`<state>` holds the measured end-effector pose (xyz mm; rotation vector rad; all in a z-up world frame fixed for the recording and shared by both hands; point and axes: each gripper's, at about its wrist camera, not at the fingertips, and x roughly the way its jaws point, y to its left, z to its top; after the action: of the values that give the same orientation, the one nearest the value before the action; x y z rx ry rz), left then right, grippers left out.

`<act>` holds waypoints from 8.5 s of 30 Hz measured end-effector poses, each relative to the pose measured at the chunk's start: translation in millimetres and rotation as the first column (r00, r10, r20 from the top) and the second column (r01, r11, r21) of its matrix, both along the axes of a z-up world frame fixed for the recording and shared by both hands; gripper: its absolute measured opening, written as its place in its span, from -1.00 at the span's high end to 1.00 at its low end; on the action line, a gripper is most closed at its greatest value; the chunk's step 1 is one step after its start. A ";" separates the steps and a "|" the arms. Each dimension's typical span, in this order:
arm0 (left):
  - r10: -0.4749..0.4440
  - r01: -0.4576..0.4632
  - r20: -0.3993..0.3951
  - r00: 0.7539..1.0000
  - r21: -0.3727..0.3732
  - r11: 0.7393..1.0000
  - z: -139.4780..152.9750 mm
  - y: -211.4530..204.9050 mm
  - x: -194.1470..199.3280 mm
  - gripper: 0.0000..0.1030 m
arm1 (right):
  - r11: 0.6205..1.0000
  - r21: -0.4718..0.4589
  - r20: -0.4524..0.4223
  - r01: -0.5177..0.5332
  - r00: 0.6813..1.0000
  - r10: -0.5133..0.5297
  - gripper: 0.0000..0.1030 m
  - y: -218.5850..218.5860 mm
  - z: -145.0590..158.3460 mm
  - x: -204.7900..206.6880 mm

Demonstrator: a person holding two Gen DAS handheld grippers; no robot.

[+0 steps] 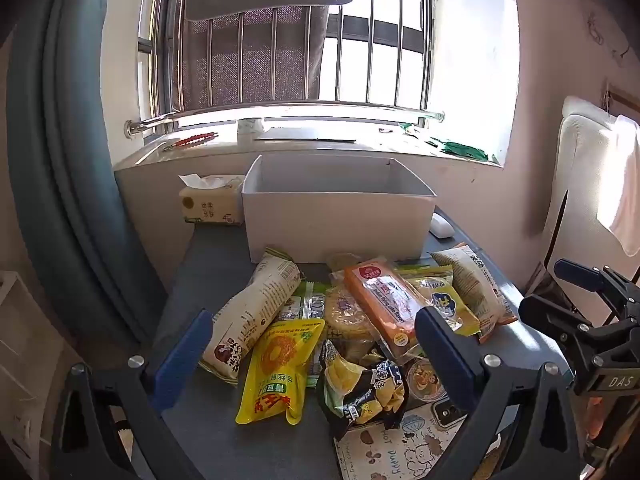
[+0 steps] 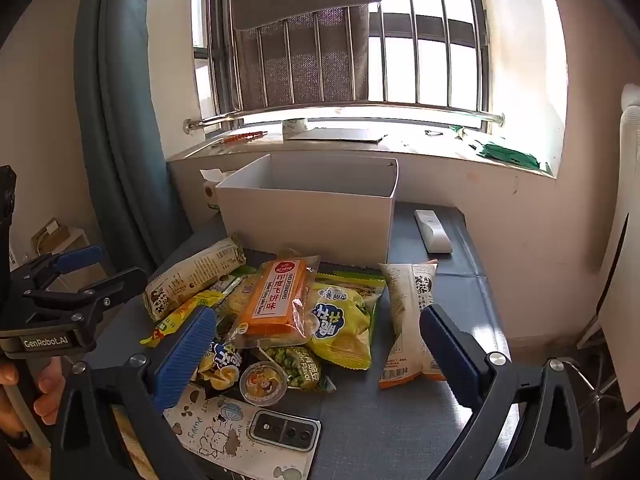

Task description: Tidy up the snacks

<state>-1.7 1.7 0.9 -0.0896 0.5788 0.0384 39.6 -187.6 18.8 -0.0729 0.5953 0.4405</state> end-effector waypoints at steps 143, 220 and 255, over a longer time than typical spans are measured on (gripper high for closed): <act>-0.162 0.178 -0.386 0.908 0.008 0.984 -92.0 82.6 147.7 -0.98 | 0.998 0.056 -0.167 0.003 0.986 0.006 -0.11 2.2 -25.2 43.8; -0.139 0.151 0.079 0.987 -0.186 0.971 1.8 31.9 17.5 -1.00 | 0.981 -0.085 0.111 0.175 0.980 -0.165 -1.00 -39.2 -35.6 8.8; -0.090 0.059 -0.148 0.985 -0.203 0.977 -57.2 69.2 27.3 -0.99 | 0.989 -0.138 -0.300 -0.056 0.954 0.012 0.23 -45.3 -91.6 123.6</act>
<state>25.6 71.0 -56.3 -0.2602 0.7415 -0.0862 163.2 -232.9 -72.9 -0.1578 0.9261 0.4447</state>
